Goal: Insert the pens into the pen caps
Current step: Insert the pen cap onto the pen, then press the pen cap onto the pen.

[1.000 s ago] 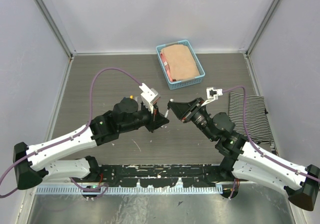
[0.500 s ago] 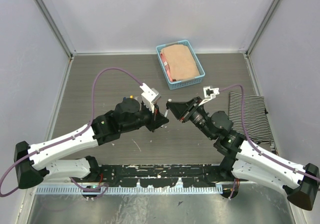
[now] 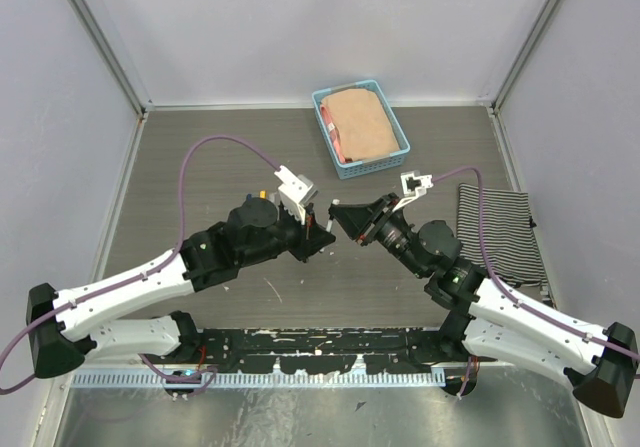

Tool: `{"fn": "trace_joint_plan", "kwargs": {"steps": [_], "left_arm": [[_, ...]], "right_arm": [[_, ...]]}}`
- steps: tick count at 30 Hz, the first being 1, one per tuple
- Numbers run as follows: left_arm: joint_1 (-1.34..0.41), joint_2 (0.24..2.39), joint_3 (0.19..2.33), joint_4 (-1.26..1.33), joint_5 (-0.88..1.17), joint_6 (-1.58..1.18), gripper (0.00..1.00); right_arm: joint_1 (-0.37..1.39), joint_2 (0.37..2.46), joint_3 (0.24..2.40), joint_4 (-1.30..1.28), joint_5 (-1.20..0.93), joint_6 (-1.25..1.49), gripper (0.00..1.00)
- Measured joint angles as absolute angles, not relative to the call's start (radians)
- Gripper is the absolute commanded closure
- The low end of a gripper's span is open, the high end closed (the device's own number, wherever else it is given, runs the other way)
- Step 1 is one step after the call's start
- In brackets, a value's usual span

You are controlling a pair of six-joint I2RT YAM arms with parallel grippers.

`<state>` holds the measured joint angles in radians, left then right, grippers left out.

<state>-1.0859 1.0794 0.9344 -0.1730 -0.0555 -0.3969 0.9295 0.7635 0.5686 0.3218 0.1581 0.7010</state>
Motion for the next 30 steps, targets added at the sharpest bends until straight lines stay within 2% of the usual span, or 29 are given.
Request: {"fn": "trace_joint_plan", "kwargs": {"steps": [7,15,19,20,30], "left_arm": [[-1.089,1.077,0.931,-0.171,-0.068,-0.403,1.00],[-1.087,1.078,0.931,-0.184,-0.105,-0.413,1.00],[-1.087,1.077,0.931,-0.147,-0.111,-0.413,1.00],[-1.087,1.077,0.931,-0.138,-0.115,-0.412,1.00],[-1.087,1.077,0.931,-0.133,-0.133,-0.407,1.00]], "right_arm": [[0.929,0.781,0.569,0.338,0.145,0.683,0.94],[0.923,0.816,0.569,0.374,0.136,0.678,0.69],[0.933,0.802,0.570,0.333,0.110,0.682,0.49],[0.936,0.801,0.575,0.310,0.109,0.684,0.46],[0.937,0.735,0.731,0.061,0.158,0.650,0.40]]}}
